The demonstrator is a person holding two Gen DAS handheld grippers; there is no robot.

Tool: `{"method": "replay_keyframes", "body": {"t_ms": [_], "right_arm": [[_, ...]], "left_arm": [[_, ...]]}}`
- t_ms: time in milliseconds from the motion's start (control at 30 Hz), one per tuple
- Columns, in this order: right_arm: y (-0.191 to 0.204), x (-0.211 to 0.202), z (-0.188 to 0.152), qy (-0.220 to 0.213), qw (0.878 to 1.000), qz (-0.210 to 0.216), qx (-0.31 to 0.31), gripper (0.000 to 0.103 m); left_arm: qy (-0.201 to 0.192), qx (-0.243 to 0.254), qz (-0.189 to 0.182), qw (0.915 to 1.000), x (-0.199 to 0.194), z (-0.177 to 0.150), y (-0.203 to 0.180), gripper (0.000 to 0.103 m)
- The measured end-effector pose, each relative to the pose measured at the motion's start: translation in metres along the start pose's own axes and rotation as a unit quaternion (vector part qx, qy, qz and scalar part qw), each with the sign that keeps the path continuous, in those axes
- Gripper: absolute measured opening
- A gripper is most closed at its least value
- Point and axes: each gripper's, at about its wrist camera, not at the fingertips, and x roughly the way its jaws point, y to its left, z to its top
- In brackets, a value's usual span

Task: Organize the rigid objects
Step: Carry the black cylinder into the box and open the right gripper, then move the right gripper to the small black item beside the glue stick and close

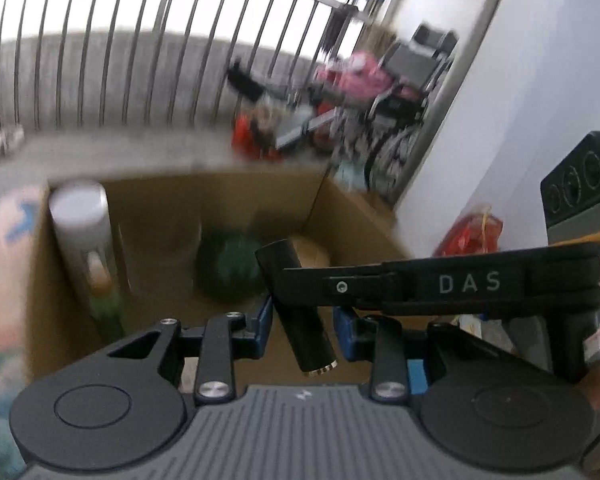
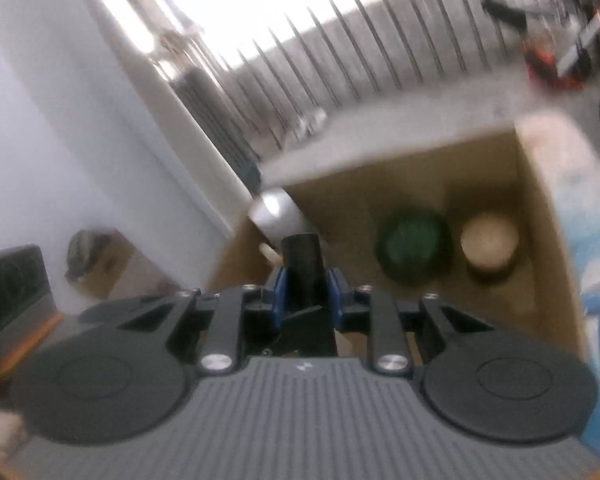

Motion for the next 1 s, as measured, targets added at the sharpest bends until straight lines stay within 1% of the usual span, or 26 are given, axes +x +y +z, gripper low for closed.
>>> {"method": "replay_keyframes", "body": {"t_ms": [100, 133, 167, 200, 233, 267, 367, 467, 633, 767, 833, 900, 1000], "right_arm": [[-0.025, 0.027, -0.006, 0.044, 0.998, 0.0, 0.034, 0.024], [-0.032, 0.034, -0.007, 0.058, 0.997, -0.001, 0.043, 0.024], [-0.036, 0.041, -0.008, 0.069, 0.996, -0.003, 0.05, 0.025], [-0.039, 0.045, -0.01, 0.074, 0.996, -0.006, 0.054, 0.025], [-0.039, 0.047, -0.015, 0.078, 0.996, -0.009, 0.053, 0.027], [-0.039, 0.049, -0.015, 0.078, 0.996, -0.016, 0.051, 0.03], [-0.037, 0.043, -0.019, 0.067, 0.996, -0.03, 0.043, 0.034], [-0.032, 0.024, -0.023, 0.05, 0.998, -0.027, 0.042, 0.035], [-0.012, -0.023, -0.033, 0.013, 0.999, -0.02, 0.033, 0.036], [0.004, -0.068, -0.051, -0.015, 0.999, -0.008, 0.03, 0.036], [0.009, -0.093, -0.065, -0.026, 0.999, 0.0, 0.033, 0.036], [0.014, -0.11, -0.079, -0.034, 0.999, 0.005, 0.037, 0.036], [0.017, -0.128, -0.104, -0.034, 0.998, 0.008, 0.044, 0.037]], "left_arm": [[0.038, -0.028, -0.014, 0.9988, 0.018, -0.008, 0.017, 0.034], [0.046, -0.036, -0.018, 0.9981, 0.023, -0.01, 0.021, 0.036], [0.052, -0.042, -0.02, 0.9976, 0.025, -0.012, 0.025, 0.042], [0.054, -0.044, -0.018, 0.9974, 0.026, -0.013, 0.026, 0.046], [0.051, -0.044, -0.016, 0.9976, 0.023, -0.015, 0.029, 0.054], [0.048, -0.043, -0.014, 0.9978, 0.021, -0.016, 0.029, 0.059], [0.038, -0.046, -0.017, 0.9981, 0.011, -0.018, 0.03, 0.059], [0.021, -0.041, -0.022, 0.9987, -0.01, -0.018, 0.024, 0.059], [-0.028, -0.033, -0.028, 0.9986, -0.066, -0.027, 0.006, 0.061], [-0.062, -0.026, -0.028, 0.9973, -0.111, -0.046, -0.007, 0.065], [-0.069, -0.029, -0.026, 0.9969, -0.127, -0.058, -0.012, 0.065], [-0.072, -0.036, -0.024, 0.9965, -0.141, -0.079, -0.012, 0.066], [-0.059, -0.045, -0.017, 0.9971, -0.147, -0.11, -0.01, 0.066]]}}
